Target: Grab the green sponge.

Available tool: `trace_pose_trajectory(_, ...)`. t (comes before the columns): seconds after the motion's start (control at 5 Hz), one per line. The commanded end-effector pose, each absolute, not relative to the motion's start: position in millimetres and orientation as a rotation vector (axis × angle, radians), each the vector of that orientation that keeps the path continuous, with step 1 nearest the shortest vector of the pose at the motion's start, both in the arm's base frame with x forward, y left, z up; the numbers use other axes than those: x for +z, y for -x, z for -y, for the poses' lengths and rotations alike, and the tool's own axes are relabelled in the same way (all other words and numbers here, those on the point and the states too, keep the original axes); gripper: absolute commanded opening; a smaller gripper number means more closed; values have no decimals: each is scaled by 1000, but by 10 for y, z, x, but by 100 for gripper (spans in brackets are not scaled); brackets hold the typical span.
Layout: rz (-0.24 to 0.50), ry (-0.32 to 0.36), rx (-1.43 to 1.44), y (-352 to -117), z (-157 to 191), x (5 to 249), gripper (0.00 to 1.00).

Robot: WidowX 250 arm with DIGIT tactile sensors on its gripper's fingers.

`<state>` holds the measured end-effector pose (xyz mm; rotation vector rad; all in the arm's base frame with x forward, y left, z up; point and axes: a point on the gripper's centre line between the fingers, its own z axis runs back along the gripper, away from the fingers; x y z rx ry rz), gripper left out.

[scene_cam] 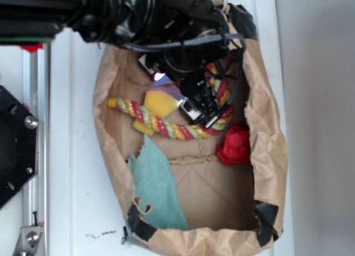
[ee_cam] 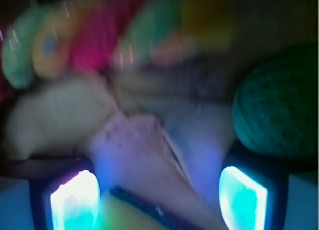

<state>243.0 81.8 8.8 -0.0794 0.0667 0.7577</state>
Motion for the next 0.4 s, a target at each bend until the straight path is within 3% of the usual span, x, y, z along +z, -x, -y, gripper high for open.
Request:
trace_pose_trajectory(0.0, -67, 101, 858, -2393, -705, 121, 100)
trace_pose_trajectory(0.2, -30, 100, 887, -2388, -595, 121, 100)
